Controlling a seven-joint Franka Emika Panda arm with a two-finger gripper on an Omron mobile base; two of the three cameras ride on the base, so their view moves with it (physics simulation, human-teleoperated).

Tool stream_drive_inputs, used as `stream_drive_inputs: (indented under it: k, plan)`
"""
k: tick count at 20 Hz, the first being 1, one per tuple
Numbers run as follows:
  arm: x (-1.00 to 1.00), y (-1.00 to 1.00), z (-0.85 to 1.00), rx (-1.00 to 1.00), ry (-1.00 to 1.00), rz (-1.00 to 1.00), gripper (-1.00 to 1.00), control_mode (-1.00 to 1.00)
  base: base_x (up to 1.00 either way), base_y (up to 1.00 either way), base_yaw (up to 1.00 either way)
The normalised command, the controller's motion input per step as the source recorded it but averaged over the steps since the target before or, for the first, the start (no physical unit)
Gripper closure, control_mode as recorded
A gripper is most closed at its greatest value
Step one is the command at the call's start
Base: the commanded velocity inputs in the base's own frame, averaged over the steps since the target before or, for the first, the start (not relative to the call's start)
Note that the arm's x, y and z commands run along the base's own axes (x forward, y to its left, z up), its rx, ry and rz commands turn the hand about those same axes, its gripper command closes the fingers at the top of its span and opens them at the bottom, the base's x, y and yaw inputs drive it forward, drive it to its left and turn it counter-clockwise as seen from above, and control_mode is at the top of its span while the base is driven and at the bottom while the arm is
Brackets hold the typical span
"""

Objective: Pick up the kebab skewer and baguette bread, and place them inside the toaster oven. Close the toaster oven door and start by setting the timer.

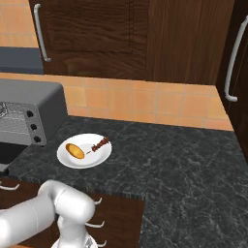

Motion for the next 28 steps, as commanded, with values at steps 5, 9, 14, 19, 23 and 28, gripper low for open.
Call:
stream_drive_inputs:
  k: [5, 9, 14, 19, 23, 28]
  plan:
    - [0.45, 0.26, -0.11, -0.10, -0.03, 0.00, -1.00, -1.00, 0.00, 0.00, 0.00]
    - [0.42, 0.11, -0.30, -0.09, -0.07, 0.00, -1.00, -1.00, 0.00, 0.00, 0.00]
    - [0.34, 0.07, -0.33, 0.00, -0.08, 0.00, -1.00, -1.00, 0.00, 0.00, 0.00]
    - [0.42, 0.05, -0.15, 0.02, 0.00, 0.02, -1.00, -1.00, 0.00, 0.00, 0.00]
    - [0.42, 0.26, -0.22, 0.03, 0.00, 0.08, -1.00, -1.00, 0.00, 0.00, 0.00]
    - [0.54, 0.31, -0.37, 0.05, 0.00, 0.01, -1.00, -1.00, 0.00, 0.00, 0.00]
